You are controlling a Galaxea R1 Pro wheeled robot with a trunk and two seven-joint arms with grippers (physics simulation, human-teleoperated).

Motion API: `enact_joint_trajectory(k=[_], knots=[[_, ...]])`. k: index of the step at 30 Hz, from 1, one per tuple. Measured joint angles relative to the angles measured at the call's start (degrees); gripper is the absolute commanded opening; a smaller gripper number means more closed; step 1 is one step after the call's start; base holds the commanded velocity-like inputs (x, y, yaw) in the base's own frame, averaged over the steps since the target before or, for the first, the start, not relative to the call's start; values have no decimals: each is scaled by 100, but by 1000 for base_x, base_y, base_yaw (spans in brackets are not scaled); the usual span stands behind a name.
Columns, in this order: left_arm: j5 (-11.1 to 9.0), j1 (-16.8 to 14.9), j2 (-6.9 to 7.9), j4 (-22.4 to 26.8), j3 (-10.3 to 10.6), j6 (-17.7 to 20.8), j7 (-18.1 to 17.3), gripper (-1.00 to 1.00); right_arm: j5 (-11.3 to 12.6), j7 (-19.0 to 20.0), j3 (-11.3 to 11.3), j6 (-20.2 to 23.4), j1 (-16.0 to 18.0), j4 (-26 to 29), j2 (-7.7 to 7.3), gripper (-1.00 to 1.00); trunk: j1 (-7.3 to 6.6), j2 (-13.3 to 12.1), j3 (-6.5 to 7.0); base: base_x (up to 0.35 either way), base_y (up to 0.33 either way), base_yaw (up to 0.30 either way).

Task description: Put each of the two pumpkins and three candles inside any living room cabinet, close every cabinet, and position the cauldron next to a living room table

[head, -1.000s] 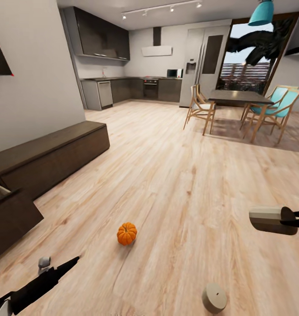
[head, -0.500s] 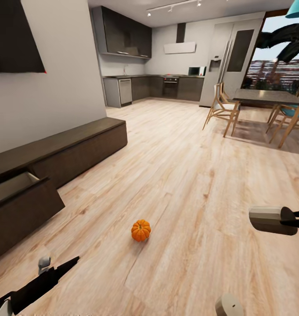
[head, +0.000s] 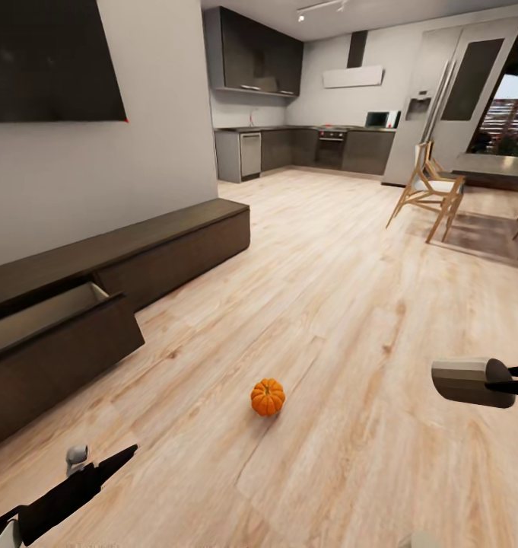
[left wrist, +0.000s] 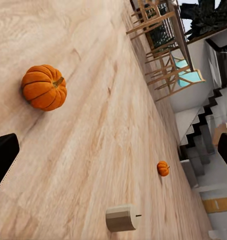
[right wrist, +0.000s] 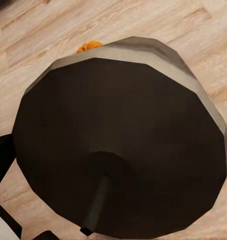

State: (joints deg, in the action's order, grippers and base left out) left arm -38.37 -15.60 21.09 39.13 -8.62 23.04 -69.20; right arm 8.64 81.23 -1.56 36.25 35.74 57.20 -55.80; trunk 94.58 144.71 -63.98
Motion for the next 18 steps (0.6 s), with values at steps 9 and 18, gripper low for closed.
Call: enact_joint_trajectory(k=[9,18], knots=[[-1,0,0,0,0,0,0,100,-16,-1,1,0,0,0,-1,-100,0,0,-41,0,0,266],[-6,0,0,0,0,0,0,100,-25,-1,0,0,0,0,2,-100,0,0,-87,0,0,260]])
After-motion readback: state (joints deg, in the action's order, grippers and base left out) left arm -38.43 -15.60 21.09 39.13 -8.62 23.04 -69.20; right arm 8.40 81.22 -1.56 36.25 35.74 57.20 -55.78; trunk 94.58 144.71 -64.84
